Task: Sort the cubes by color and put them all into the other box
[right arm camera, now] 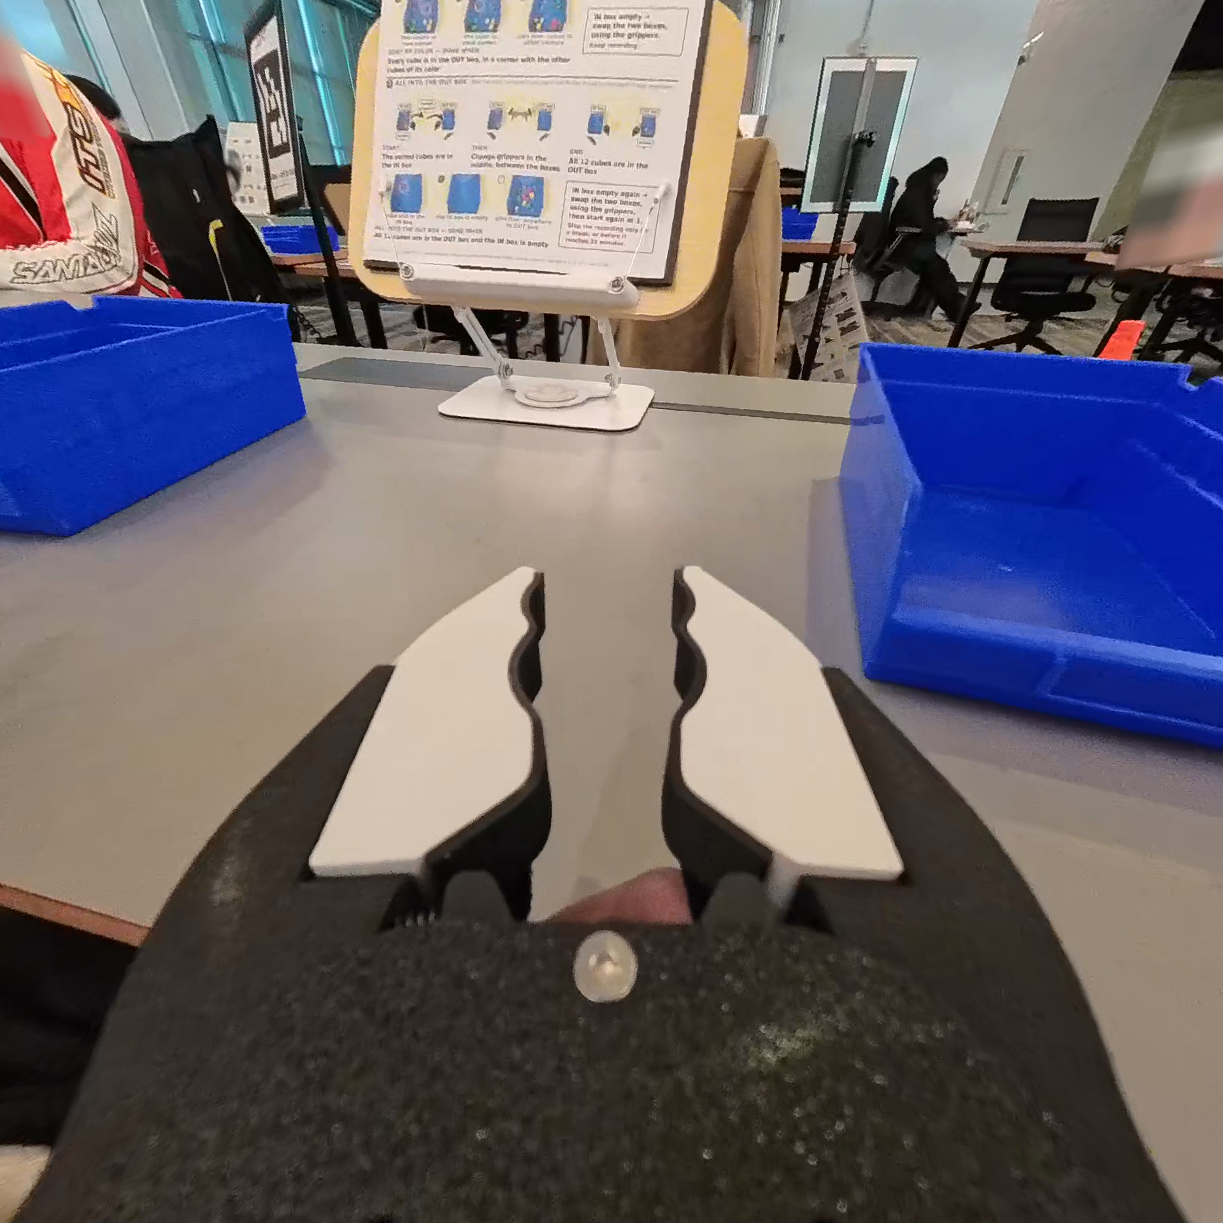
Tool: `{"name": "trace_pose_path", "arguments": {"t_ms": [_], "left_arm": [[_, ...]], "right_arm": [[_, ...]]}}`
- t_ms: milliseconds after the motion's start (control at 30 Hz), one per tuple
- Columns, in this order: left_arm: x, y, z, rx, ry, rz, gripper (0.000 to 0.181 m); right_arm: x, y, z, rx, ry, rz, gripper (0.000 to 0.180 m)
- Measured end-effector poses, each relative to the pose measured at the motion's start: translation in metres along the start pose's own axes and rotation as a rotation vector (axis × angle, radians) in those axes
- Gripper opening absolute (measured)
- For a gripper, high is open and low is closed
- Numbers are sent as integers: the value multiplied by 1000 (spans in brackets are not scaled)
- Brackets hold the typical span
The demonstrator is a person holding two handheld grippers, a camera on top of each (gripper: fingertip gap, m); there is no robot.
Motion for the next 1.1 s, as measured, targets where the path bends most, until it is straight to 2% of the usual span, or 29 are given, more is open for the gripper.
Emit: {"name": "trace_pose_path", "arguments": {"t_ms": [500,533,567,600,733,833,967,1100], "left_arm": [[-9,-4,11,-23,69,16,40],[-9,-5,11,-28,74,17,40],[-9,-6,12,-35,82,18,41],[-10,-7,13,-44,90,19,42],[-11,-7,14,-91,97,-38,41],[-12,-3,16,-123,109,-100,41],[-10,2,16,-120,102,-113,40],[-14,10,17,-97,120,-122,40]], "right_arm": [[-3,-7,5,-55,24,-4,38],[-3,-5,4,-51,31,-12,34],[-3,-1,4,-42,47,-39,10],[-2,8,0,-30,59,-100,0],[12,108,-37,-51,-6,-551,0],[19,214,-45,-15,112,-844,0],[16,296,-44,90,178,-944,0],[11,313,-46,40,181,-959,0]]}}
Point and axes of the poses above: each gripper's, where its closed fingertips meet, x back along the fingers, z out of its underside, y = z × x across the jaws, the point moved 7 cm from there along x, back along the fingers, and after that the axes turned 11 degrees about -z, right-handed, at the moved point
